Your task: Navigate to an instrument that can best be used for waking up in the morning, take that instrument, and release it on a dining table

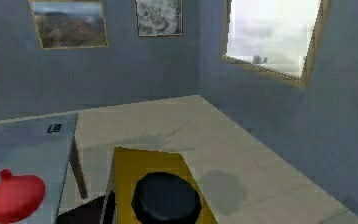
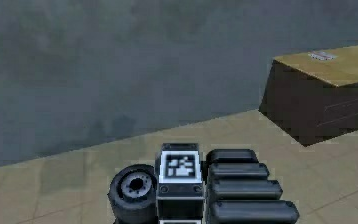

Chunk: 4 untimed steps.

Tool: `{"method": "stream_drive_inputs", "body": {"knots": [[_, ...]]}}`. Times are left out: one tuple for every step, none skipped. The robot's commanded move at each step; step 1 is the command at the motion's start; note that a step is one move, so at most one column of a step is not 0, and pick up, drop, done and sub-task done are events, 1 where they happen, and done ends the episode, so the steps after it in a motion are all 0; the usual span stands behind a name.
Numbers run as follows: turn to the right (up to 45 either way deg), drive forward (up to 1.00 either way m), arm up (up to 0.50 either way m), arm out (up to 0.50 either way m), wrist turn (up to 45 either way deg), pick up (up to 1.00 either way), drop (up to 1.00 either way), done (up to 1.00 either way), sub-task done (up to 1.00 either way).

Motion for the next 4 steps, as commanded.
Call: {"method": "stream_drive_inputs", "body": {"knots": [[-45.0,0.0,0.0,0.0,0.0,0.0,0.0,0.0,0.0],[-45.0,0.0,0.0,0.0,0.0,0.0,0.0,0.0,0.0],[-45.0,0.0,0.0,0.0,0.0,0.0,0.0,0.0,0.0],[-33.0,0.0,0.0,0.0,0.0,0.0,0.0,0.0,0.0]]}}
